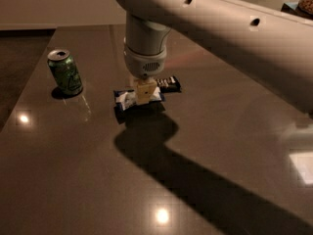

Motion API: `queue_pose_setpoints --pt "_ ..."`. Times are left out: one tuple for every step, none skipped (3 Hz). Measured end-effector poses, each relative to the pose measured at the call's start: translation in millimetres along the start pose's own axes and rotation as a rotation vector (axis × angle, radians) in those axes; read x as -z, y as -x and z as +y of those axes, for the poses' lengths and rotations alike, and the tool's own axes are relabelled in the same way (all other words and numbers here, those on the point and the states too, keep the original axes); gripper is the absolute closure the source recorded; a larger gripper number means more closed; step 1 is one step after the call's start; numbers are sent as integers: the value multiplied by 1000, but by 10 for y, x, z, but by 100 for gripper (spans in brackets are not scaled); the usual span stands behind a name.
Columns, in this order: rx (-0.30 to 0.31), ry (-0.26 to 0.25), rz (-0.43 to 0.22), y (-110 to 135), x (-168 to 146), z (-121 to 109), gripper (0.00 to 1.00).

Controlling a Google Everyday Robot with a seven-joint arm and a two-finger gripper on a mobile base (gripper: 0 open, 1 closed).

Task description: Move rxbar blueberry near rxbar chocolate

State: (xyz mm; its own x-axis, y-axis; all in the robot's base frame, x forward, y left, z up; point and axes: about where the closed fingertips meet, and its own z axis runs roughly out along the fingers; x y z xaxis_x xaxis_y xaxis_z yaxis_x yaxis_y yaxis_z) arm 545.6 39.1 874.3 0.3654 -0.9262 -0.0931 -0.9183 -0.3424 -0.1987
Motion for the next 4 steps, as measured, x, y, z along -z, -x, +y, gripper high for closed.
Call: queue_pose_setpoints --pt "-63 -46 82 -398 39 -214 88" --pt "-120 -51 152 -813 46 -307 57" --pt "-157 -37 187 -1091 36 -280 18" --pt "-153 -41 183 -1064 35 -287 0"
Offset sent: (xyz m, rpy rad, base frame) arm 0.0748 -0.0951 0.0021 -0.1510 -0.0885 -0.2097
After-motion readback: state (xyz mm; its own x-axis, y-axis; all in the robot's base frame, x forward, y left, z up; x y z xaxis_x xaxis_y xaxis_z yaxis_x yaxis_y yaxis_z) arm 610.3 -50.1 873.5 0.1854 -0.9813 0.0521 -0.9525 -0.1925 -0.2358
